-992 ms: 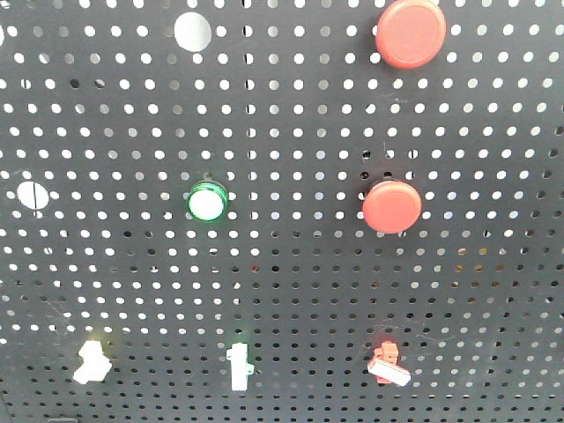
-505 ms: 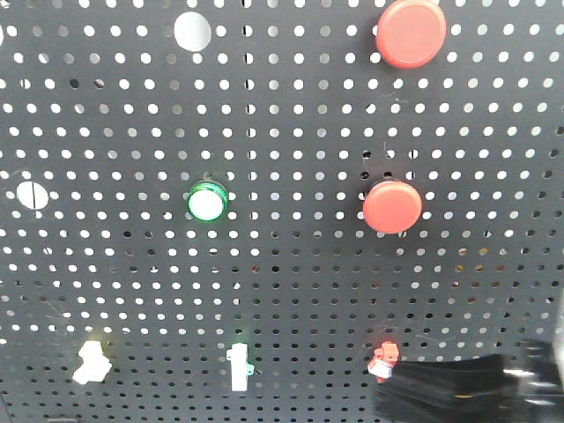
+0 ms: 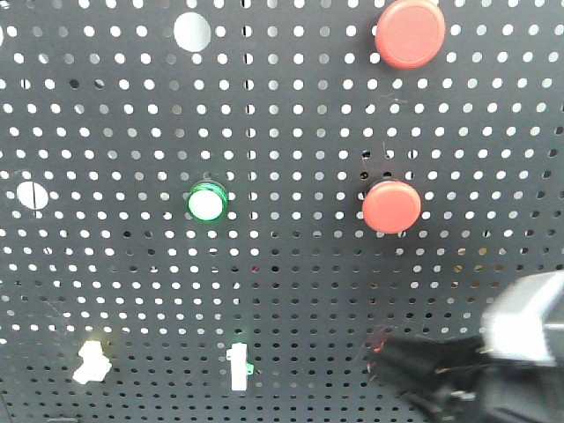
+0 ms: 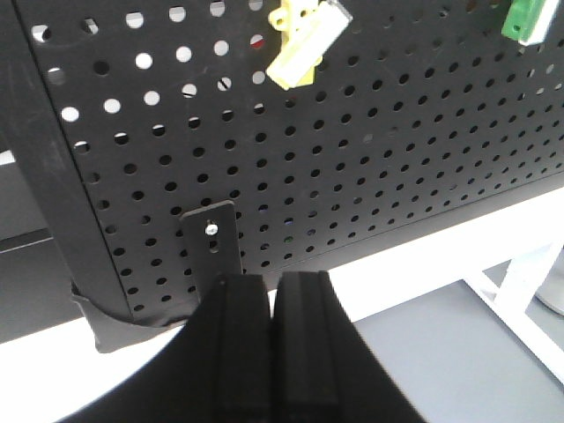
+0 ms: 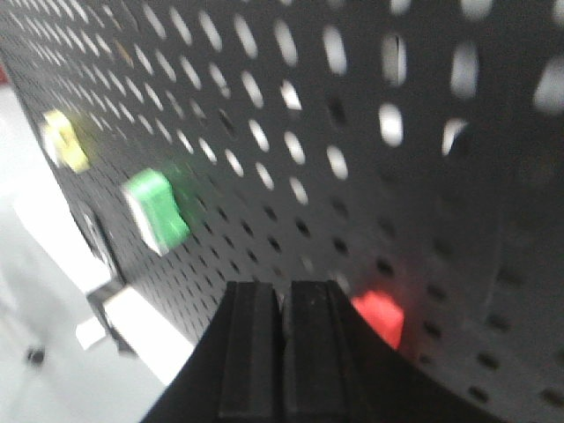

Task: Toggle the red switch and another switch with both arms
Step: 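Flip the red-and-white toggle switch with the right gripper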

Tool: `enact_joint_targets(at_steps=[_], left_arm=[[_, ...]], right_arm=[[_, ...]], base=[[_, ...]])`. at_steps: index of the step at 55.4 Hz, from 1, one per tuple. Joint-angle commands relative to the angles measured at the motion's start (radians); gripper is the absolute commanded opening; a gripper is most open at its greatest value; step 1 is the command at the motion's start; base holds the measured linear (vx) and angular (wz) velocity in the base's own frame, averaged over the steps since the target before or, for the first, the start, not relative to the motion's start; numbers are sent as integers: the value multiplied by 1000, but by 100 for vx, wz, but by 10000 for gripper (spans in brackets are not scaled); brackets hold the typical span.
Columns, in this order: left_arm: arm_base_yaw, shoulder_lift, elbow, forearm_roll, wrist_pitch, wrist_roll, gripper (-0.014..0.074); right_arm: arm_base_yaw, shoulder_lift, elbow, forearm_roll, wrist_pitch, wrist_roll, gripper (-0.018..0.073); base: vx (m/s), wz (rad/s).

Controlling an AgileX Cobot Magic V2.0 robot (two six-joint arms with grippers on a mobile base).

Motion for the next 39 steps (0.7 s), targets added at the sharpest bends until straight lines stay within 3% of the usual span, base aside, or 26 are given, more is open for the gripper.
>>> enact_joint_targets(at_steps=[1, 21, 22, 29, 39], left_arm=[[-2, 3, -27, -3, -86, -3, 3], [-2, 3, -27, 5, -88, -2, 3], [-2, 3, -27, 5, -88, -2, 3], [-2, 3, -27, 7, -89, -1, 3], [-2, 3, -27, 7, -89, 4, 3]], right_arm=[[0, 34, -30, 27, 33, -8, -6], [0, 95, -30, -113, 84, 112, -6], [0, 83, -30, -158, 125, 141, -6], [0, 47, -30, -204, 185, 166, -6], [0, -65, -13, -259, 179, 209, -6]], base=[[0, 0], [0, 0], [0, 0], [0, 0], [0, 0]])
